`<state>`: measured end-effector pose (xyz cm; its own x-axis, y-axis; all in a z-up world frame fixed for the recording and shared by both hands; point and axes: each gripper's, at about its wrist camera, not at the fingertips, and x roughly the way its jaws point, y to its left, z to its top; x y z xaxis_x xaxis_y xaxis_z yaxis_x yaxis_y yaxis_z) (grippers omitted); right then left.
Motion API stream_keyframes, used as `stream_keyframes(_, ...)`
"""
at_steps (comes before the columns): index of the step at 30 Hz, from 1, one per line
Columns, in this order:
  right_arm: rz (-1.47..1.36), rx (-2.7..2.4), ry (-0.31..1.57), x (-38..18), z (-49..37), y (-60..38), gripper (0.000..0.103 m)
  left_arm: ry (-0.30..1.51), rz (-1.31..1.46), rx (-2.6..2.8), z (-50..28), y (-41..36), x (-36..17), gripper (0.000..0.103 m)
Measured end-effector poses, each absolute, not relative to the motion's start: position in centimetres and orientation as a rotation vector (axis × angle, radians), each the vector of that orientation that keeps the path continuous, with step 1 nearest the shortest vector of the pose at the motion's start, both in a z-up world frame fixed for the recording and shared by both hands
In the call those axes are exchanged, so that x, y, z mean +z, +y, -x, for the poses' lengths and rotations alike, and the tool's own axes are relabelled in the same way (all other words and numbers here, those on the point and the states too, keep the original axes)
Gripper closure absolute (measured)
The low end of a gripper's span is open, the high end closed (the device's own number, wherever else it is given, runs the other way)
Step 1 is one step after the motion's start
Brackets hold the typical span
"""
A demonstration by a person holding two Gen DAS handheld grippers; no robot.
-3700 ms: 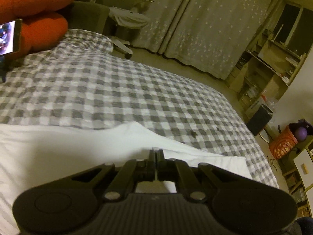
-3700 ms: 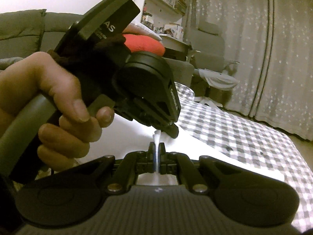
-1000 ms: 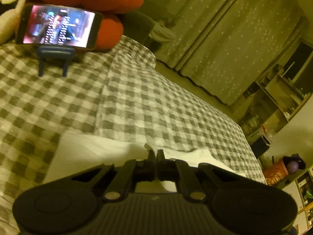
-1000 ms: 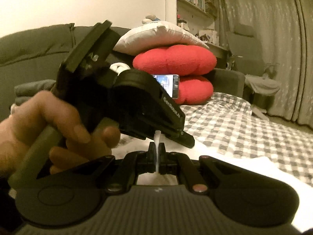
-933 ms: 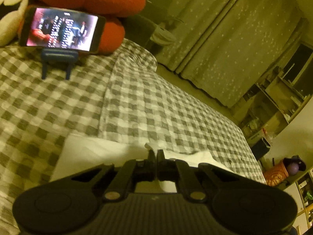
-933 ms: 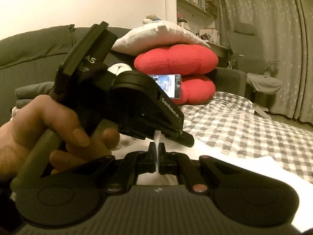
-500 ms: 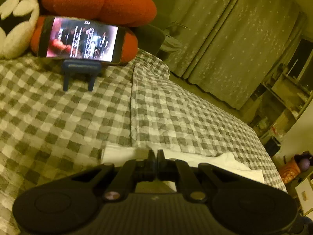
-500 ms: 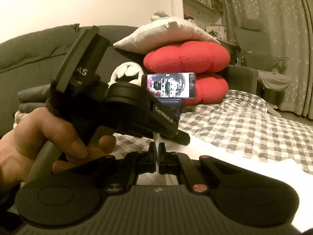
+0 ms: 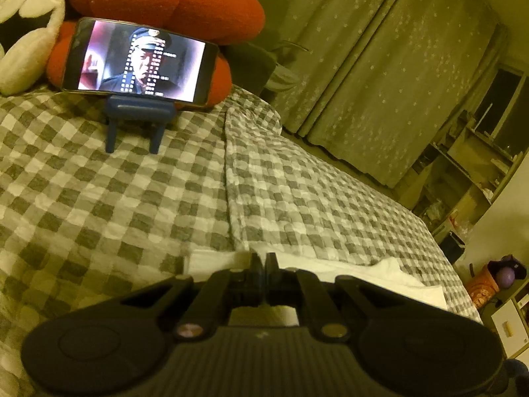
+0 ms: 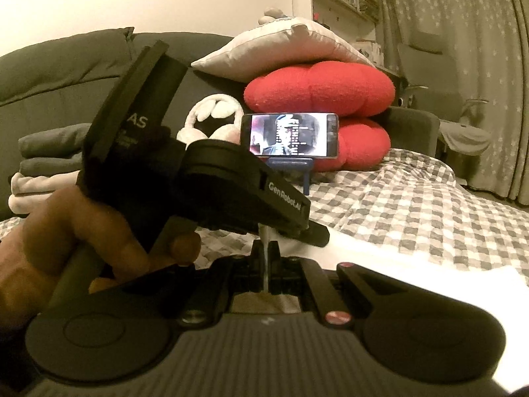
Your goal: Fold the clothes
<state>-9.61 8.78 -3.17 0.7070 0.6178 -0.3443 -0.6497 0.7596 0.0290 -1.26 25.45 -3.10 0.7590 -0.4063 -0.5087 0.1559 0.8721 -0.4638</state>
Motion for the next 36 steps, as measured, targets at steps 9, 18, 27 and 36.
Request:
stream_keyframes(9,0.077,0.732,0.339,-2.9,9.4,9.5,0.101,0.626,0.430,-0.326,0.9,27.1,-3.0,0.101)
stream_keyframes(18,0.147,0.718,0.401,-4.2,9.3,11.3,0.101,0.665,0.387,-0.320,0.7,26.9,-3.8,0.101)
stream_keyframes(27,0.136,0.782,0.487,-4.3,9.0,11.5,0.089,0.613,0.430,-0.250,1.3,29.3,-2.7,0.100)
stream_keyframes(36,0.197,0.721,0.461,-1.1,10.7,3.9,0.071,0.595,0.412,-0.301,1.7,28.1,-2.2,0.093)
